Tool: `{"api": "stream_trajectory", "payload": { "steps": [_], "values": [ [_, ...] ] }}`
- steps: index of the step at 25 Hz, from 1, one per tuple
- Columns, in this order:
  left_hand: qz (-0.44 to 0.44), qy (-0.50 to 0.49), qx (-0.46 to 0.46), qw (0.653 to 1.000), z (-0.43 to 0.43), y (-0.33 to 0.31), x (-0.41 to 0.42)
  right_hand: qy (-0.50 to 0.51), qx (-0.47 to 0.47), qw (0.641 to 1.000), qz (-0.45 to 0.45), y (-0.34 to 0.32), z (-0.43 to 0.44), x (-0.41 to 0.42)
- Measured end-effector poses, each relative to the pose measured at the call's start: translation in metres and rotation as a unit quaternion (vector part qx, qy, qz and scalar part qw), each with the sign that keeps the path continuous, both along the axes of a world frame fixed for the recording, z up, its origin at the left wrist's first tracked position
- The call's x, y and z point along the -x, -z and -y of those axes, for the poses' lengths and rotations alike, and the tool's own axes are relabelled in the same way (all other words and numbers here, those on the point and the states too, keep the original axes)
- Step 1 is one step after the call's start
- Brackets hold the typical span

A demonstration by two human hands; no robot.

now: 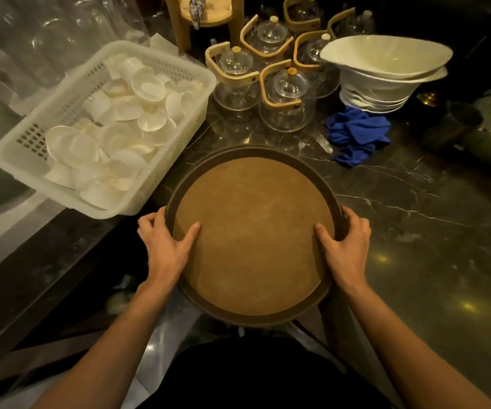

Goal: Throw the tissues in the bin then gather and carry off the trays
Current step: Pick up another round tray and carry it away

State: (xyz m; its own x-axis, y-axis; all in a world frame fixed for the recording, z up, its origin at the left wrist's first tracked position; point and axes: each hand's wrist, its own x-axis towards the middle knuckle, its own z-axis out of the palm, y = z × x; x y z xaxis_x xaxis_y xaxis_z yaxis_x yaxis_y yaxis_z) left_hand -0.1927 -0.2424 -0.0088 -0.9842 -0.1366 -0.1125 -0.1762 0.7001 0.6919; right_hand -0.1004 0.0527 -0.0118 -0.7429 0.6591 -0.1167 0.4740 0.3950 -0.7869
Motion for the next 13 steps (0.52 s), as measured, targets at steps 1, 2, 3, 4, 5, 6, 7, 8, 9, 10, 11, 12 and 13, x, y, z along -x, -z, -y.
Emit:
{"api": "stream_trajectory", "payload": {
  "steps": [1,2,3,4,5,6,7,8,9,10,11,12,13],
  "values": [
    [0.002,0.0,0.004,1.0,0.0,0.002,0.003,0.001,0.0,1.0,0.002,0.001,-0.001,0.003],
    [0.004,0.002,0.004,1.0,-0.001,0.004,0.006,-0.001,-0.002,1.0,0.007,0.002,-0.002,0.005],
    [0.005,0.006,0.003,1.0,-0.002,0.005,0.009,-0.005,-0.005,1.0,0.011,0.002,-0.003,0.008],
    [0.006,0.01,0.003,1.0,-0.003,0.007,0.012,-0.005,-0.005,1.0,0.015,0.002,-0.004,0.01],
    [0.009,0.013,0.004,1.0,-0.004,0.008,0.016,-0.002,-0.006,1.0,0.019,0.002,-0.006,0.013],
    [0.01,0.015,0.004,1.0,-0.004,0.009,0.018,-0.001,-0.008,1.0,0.022,0.003,-0.006,0.014],
    [0.009,0.017,0.003,1.0,-0.004,0.01,0.019,-0.001,-0.011,1.0,0.023,0.003,-0.005,0.014],
    [0.007,0.02,0.0,1.0,-0.004,0.01,0.02,-0.002,-0.014,1.0,0.022,0.003,-0.004,0.015],
    [0.006,0.022,-0.001,1.0,-0.004,0.011,0.021,-0.003,-0.015,1.0,0.022,0.003,-0.004,0.016],
    [0.009,0.021,-0.001,1.0,-0.004,0.013,0.022,-0.002,-0.012,1.0,0.025,0.004,-0.005,0.018],
    [0.013,0.019,0.001,1.0,-0.003,0.014,0.023,-0.002,-0.009,1.0,0.029,0.006,-0.005,0.019],
    [0.017,0.016,0.001,1.0,-0.002,0.015,0.023,-0.003,-0.006,0.999,0.031,0.007,-0.005,0.02],
    [0.017,0.014,-0.001,1.0,-0.002,0.016,0.023,-0.004,-0.005,1.0,0.029,0.007,-0.005,0.02]
  ]
}}
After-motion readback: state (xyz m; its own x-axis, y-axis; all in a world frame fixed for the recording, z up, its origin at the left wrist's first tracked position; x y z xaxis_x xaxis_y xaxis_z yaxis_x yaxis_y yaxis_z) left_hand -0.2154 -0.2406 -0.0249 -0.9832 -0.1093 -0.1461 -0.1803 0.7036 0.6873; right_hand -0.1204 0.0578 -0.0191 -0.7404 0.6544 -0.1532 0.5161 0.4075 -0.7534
